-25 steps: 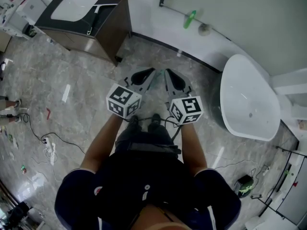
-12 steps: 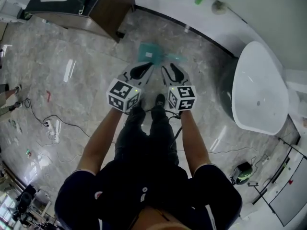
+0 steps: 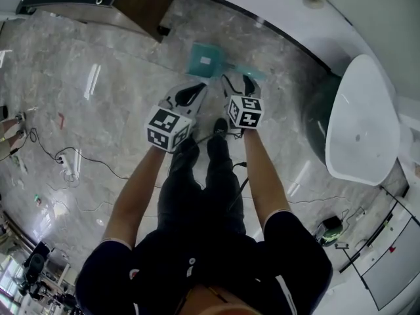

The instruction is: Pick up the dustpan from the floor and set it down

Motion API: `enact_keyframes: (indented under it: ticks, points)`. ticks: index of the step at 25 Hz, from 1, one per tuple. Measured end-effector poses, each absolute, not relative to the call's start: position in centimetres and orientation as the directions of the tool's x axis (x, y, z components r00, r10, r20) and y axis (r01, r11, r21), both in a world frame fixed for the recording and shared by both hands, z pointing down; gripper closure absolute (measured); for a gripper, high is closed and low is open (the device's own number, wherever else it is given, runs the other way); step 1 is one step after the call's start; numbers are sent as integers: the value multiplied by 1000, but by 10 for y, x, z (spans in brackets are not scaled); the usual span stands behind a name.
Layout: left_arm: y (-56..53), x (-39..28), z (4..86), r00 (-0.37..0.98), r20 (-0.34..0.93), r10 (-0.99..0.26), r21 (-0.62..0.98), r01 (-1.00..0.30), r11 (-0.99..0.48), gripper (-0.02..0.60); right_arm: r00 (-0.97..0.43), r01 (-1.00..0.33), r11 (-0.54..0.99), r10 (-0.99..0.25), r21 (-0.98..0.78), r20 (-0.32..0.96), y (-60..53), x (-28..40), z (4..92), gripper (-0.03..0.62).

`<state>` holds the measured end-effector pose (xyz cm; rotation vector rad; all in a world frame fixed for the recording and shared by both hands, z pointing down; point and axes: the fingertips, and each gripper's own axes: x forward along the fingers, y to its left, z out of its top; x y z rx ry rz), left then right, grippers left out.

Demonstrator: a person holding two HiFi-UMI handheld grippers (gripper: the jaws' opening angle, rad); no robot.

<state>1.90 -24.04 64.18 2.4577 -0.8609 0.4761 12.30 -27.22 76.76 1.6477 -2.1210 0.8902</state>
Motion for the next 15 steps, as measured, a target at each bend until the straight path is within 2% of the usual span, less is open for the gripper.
enact_keyframes:
  ticks: [8,15]
  points:
    - [-233,17,667,739,483,-470,360,-657,-662,569,-225,-970,141,-828,-198,514,-303,128,775,294]
    - [-228,15,671,734,480,-480,376,-667,-643,569,-155,-987,112,-861,-116,484,-312,136,771,487]
